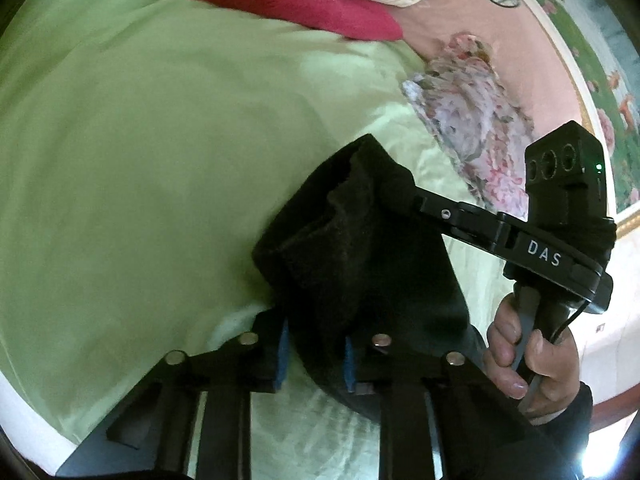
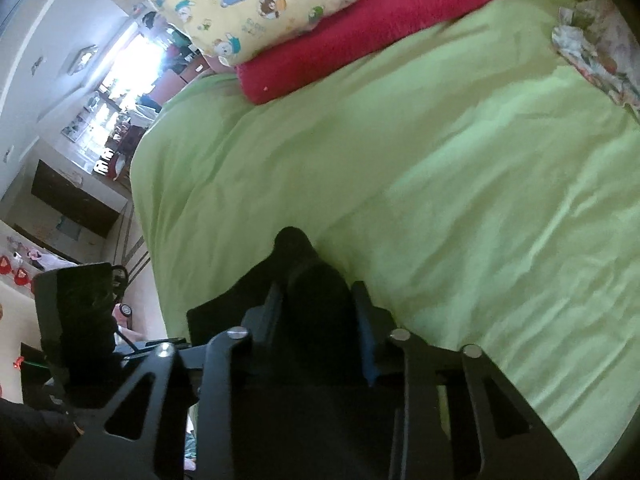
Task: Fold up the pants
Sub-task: 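Grasp the folded end of the black pants with the left gripper, then lift the held end with the left gripper and fold it over the pants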
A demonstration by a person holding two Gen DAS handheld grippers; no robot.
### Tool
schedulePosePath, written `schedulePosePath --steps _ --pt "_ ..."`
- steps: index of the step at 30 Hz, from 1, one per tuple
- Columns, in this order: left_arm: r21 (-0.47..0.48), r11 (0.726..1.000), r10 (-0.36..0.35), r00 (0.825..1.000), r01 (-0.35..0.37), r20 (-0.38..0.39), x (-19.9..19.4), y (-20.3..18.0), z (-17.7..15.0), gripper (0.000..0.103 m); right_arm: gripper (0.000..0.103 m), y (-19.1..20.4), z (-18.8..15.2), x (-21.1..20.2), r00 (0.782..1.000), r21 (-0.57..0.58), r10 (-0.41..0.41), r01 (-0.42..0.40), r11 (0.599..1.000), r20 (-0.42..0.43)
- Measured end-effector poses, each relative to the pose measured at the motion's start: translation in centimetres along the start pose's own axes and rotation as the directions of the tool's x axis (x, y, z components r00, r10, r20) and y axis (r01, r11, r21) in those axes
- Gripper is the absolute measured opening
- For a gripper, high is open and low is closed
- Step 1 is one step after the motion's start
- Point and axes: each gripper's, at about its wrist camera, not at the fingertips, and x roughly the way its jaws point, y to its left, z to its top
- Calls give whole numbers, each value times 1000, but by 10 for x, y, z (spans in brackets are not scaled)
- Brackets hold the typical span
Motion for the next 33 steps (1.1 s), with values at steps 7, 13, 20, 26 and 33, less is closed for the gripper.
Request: schedulePosePath --steps 7,13,20,26,33 --pt "76 997 -31 999 28 44 -23 -38 3 18 27 11 -8 -44 995 -6 22 -21 1000 98" --pt "167 984 -67 995 55 68 -40 -83 -3 18 25 17 -20 -88 980 -2 13 -13 1000 196" --pt "271 959 -110 991 87 73 -55 -134 -18 17 24 15 -47 -145 955 18 5 -11 1000 297" --pt "331 935 -149 988 124 49 -59 -163 -32 17 23 9 -71 -181 932 40 2 -18 999 361" --pt "407 897 -191 982 172 4 -62 -201 -54 17 22 -8 -107 -218 899 85 21 -64 994 437"
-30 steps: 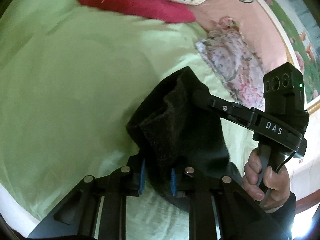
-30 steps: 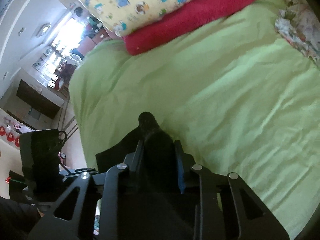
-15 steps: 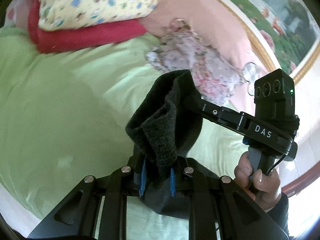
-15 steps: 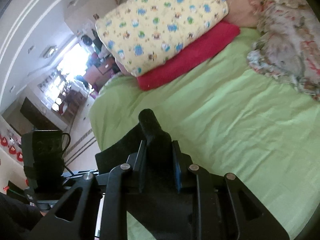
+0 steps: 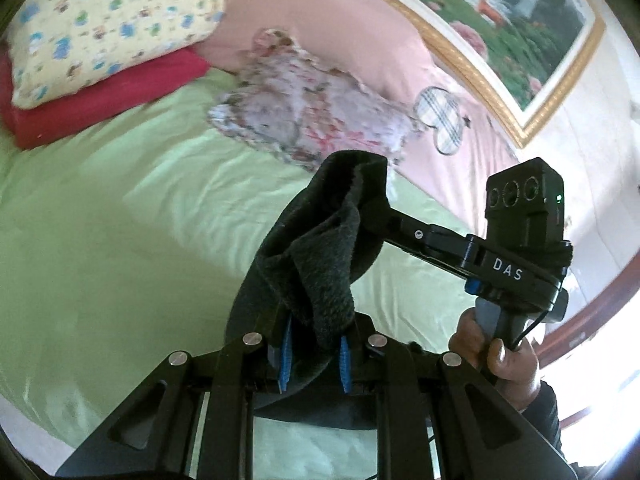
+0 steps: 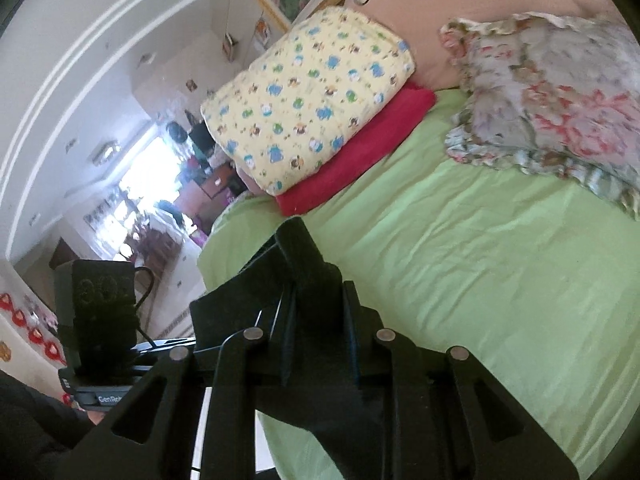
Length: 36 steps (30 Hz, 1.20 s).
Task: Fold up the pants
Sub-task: 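Lift the held end with the left gripper and fold it over the pants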
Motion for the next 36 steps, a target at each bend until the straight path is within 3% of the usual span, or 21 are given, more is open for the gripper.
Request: schedulePosePath --steps 17,28,36 --pt "199 971 -103 984 131 -145 46 -116 -49 17 20 -50 -69 -118 982 121 -90 70 990 167" --pt "313 936 -90 970 161 -228 78 -169 -88 17 20 -82 -121 -171 957 213 -141 88 973 253" --pt "347 923 -61 952 168 -299 111 -184 -114 17 20 -108 -159 -187 945 292 -184 101 951 270"
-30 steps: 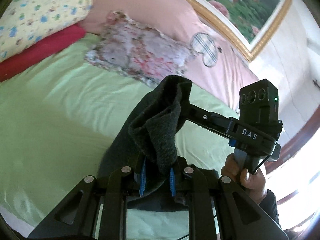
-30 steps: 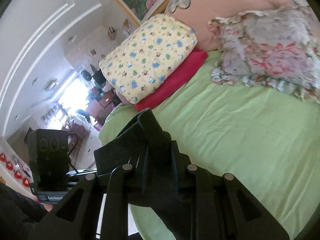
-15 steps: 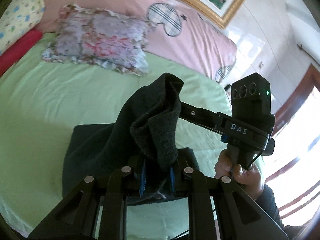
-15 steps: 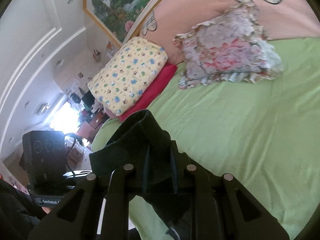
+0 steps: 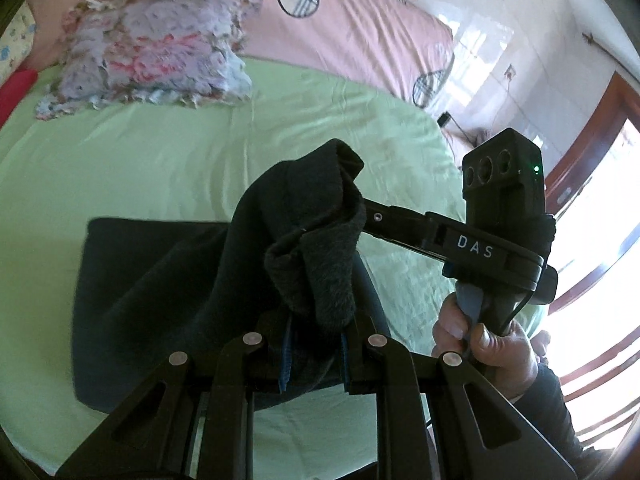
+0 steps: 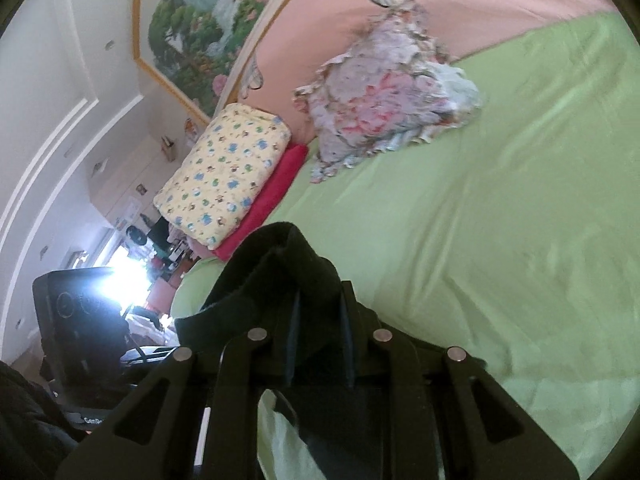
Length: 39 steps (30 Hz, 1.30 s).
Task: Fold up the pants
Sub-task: 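Lift the held end with the left gripper and fold it over the pants, then grasp the folded bundle with the right gripper while the left gripper holds its other end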
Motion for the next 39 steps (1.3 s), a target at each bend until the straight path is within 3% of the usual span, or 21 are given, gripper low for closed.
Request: schedulePosePath --steps 6,8,16,18,21,22,23,24,26,32,39 --pt "24 1000 3 999 -2 -45 22 -11 -2 17 17 -24 -13 -11 999 52 -22 21 998 24" --pt "7 1000 -5 997 6 -71 32 -7 -3 17 0 -33 -15 -16 999 77 -35 32 996 36" --pt "38 999 -12 997 15 -80 40 -12 -8 19 1 -32 -23 -32 996 78 -69 64 995 64" --pt "50 999 -18 997 22 -76 39 -14 -10 24 1 -30 -26 -36 992 83 -104 98 992 69" --pt "35 996 -79 993 82 -87 35 -13 -13 42 2 -24 -30 -42 982 90 -175 169 982 73" --pt "23 994 -108 990 111 -93 33 -13 -14 47 4 -21 -31 -43 979 87 -193 187 979 72" --pt "21 991 -128 988 130 -90 30 -13 -15 47 14 -19 -32 -45 975 86 -208 202 976 71" --pt "32 991 -123 989 127 -85 27 -13 -16 47 41 -16 -33 -47 973 87 -221 215 973 71" --pt "50 990 -126 989 130 -80 21 -14 -17 47 79 -10 -36 -52 963 90 -256 249 964 82" --pt "35 989 -143 989 145 -49 -1 0 -19 49 80 2 -40 -60 960 99 -255 244 965 114" --pt "-16 994 -107 994 107 1 -25 34 -18 53 80 16 -42 -52 951 111 -294 283 953 100"
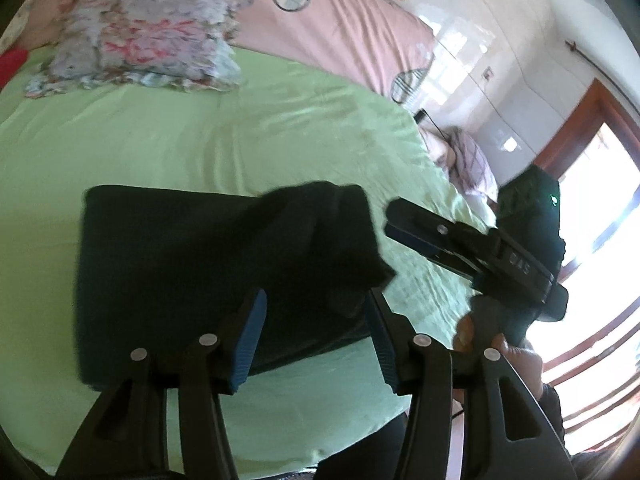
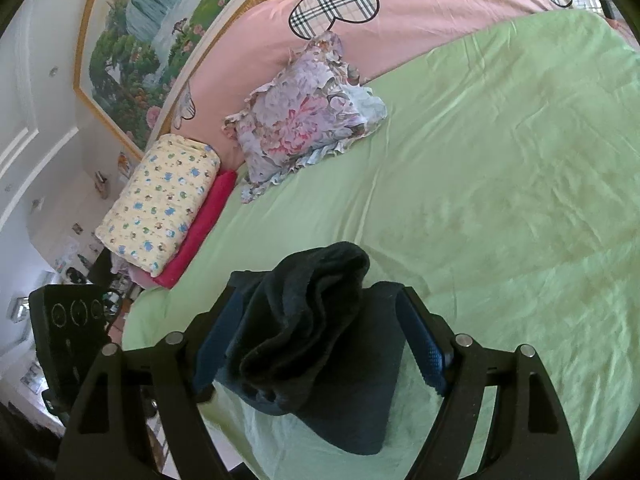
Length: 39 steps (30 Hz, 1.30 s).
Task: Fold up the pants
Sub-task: 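Grasp the folded bundle with the right gripper while the left gripper holds its other end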
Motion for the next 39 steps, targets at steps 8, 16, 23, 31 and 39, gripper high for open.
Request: schedulePosePath --steps 8,16,23,31,39 --pt "-104 992 74 996 -70 40 -22 56 6 57 80 19 -7 9 996 -9 -91 91 996 -14" --pt "-168 980 114 992 -104 51 -33 92 8 63 81 28 -17 18 982 -7 -188 188 982 -31" --pt "-186 976 122 992 -111 45 -32 103 8 65 81 30 -20 21 976 5 -214 214 977 -37" --pt "-207 972 120 992 -110 36 -27 111 7 66 81 27 -16 23 972 46 -231 232 972 -33" --pt "-231 966 121 992 -113 20 -19 121 5 66 81 10 -27 27 966 97 -253 257 961 -58"
